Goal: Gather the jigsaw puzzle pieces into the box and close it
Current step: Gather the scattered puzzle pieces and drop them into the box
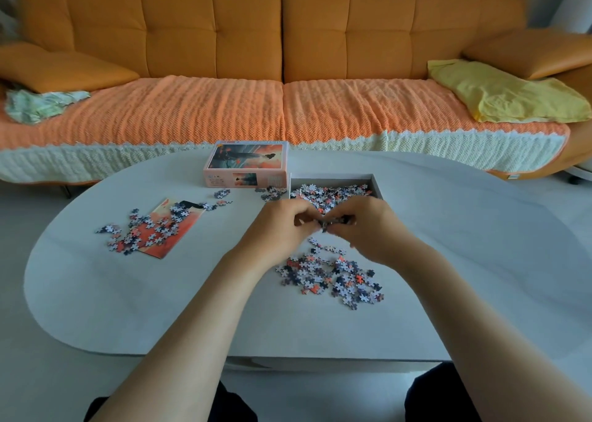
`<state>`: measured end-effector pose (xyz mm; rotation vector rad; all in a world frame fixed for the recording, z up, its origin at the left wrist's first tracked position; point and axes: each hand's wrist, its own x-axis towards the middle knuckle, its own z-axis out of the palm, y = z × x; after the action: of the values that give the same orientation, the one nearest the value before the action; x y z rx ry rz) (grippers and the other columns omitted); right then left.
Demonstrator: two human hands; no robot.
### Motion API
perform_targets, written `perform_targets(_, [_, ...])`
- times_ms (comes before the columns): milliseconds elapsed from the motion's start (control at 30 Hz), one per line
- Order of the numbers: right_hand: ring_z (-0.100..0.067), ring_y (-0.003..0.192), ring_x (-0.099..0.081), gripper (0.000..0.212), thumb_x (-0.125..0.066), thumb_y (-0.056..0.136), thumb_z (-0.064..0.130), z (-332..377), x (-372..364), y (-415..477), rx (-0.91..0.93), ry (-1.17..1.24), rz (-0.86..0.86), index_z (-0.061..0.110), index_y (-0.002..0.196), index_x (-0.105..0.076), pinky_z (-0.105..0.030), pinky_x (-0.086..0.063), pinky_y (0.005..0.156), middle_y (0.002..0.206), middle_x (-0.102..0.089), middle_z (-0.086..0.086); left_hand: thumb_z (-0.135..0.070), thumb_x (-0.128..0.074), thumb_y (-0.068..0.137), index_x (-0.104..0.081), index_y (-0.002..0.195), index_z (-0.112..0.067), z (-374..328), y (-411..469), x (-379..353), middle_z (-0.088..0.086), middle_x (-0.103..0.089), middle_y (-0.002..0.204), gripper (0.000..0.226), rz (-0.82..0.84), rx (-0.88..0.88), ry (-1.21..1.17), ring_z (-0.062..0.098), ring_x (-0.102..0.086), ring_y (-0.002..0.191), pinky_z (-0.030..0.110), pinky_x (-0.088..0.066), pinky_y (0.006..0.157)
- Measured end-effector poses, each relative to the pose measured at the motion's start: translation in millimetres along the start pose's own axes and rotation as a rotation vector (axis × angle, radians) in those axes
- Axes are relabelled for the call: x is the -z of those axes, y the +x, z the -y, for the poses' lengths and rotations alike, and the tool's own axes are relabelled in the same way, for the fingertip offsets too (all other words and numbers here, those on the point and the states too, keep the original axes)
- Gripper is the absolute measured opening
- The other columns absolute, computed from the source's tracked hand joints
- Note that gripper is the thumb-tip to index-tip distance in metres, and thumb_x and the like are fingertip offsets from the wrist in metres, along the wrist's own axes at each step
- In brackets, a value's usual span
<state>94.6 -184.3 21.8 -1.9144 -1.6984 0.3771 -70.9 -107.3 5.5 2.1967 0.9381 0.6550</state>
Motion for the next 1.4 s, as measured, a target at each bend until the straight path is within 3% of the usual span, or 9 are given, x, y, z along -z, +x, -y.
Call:
perform_targets(233, [-0.016, 0.077, -0.058, 0.019, -0.073, 0.083, 0.014, -11, 2, 35, 0.097, 0.015, -0.240, 0.021, 0.101, -0.075, -0.021, -0.045, 0.067, 0.088, -0.062, 0.000, -0.026, -0.065, 0.091, -0.070, 0.099, -0.036, -5, 34, 4, -0.019, -0.068, 0.087, 0.013, -0.188, -0.092, 0.087, 0.001, -0.060, 0.077, 0.032, -0.054, 0.068])
perform_targets(333, [-0.014, 0.077, -0.055, 0.021, -0.067, 0.089, 0.017, -19, -6, 43, 0.079, -0.043, -0.188, 0.020, 0.109, -0.073, -0.014, -0.038, 0.066, 0.093, -0.063, 0.000, -0.025, -0.064, 0.092, -0.072, 0.105, -0.029, 7, 41, 0, -0.014, -0.069, 0.097, 0.016, -0.190, -0.072, 0.138, 0.006, -0.060, 0.085, 0.035, -0.053, 0.079])
perform_targets(467, [-0.019, 0.094, -0.062, 0.028, -0.057, 0.096, 0.023, -24, -6, 40, 0.005, -0.076, -0.077, 0.025, 0.122, -0.067, -0.026, -0.047, 0.084, 0.113, -0.070, 0.002, -0.020, -0.061, 0.094, -0.070, 0.114, -0.022, 19, 46, -1, -0.005, -0.063, 0.107, 0.022, -0.182, -0.074, 0.208, 0.015, -0.056, 0.101, 0.032, -0.046, 0.090])
perform_targets(633, [-0.023, 0.096, -0.064, 0.026, -0.050, 0.097, 0.021, -27, -6, 30, 0.077, -0.126, -0.056, 0.024, 0.116, -0.068, -0.037, -0.051, 0.084, 0.105, -0.072, 0.000, -0.031, -0.050, 0.099, -0.064, 0.127, -0.021, 16, 37, -3, -0.006, -0.059, 0.132, 0.033, 0.034, -0.182, 0.479, 0.019, -0.048, 0.126, 0.036, -0.027, 0.109])
perform_targets(733, [-0.017, 0.113, -0.059, 0.032, -0.043, 0.100, 0.028, -27, -11, 23, 0.130, -0.171, 0.073, 0.027, 0.124, -0.063, -0.037, -0.048, 0.095, 0.124, -0.066, 0.006, -0.039, -0.045, 0.100, -0.047, 0.143, -0.025, 15, 30, -7, -0.010, -0.043, 0.148, 0.045, 0.178, -0.128, 0.513, 0.016, -0.029, 0.143, 0.033, -0.012, 0.117])
perform_targets(933, [-0.017, 0.140, -0.037, 0.035, -0.047, 0.099, 0.026, -33, -7, 16, 0.187, -0.229, 0.002, 0.026, 0.131, -0.060, -0.042, -0.031, 0.115, 0.146, -0.047, 0.005, -0.034, -0.059, 0.094, -0.048, 0.142, -0.030, 17, 16, 1, -0.012, -0.024, 0.157, 0.050, 0.007, -0.133, 0.338, 0.011, -0.031, 0.138, 0.037, -0.030, 0.112])
perform_targets(1067, [-0.019, 0.103, -0.059, 0.030, -0.058, 0.088, 0.002, -25, -1, 5, 0.366, -0.200, -0.209, 0.018, 0.110, -0.073, -0.032, -0.050, 0.092, 0.111, -0.069, 0.001, -0.027, -0.068, 0.088, -0.064, 0.118, -0.024, 17, -1, 13, -0.012, -0.052, 0.118, 0.031, -0.153, -0.251, 0.313, 0.009, -0.049, 0.110, 0.027, -0.043, 0.093])
perform_targets(1200, [-0.003, 0.090, -0.061, 0.034, -0.054, 0.090, 0.003, -16, -1, -9, 0.298, -0.162, 0.049, 0.021, 0.111, -0.072, -0.022, -0.052, 0.087, 0.108, -0.070, 0.007, -0.042, -0.071, 0.082, -0.061, 0.107, -0.037, 16, -20, 18, -0.019, -0.048, 0.103, 0.028, 0.080, -0.100, 0.299, 0.003, -0.052, 0.083, 0.029, -0.048, 0.074])
perform_targets(1400, [-0.012, 0.136, -0.039, 0.048, -0.045, 0.096, 0.014, -15, -23, -20, 0.171, -0.210, 0.295, 0.031, 0.141, -0.047, -0.029, -0.030, 0.115, 0.149, -0.041, 0.016, -0.039, -0.074, 0.080, -0.059, 0.121, -0.039, 24, -37, 18, -0.019, -0.046, 0.101, 0.044, 0.331, 0.075, 0.378, 0.002, -0.049, 0.086, 0.019, -0.039, 0.077])
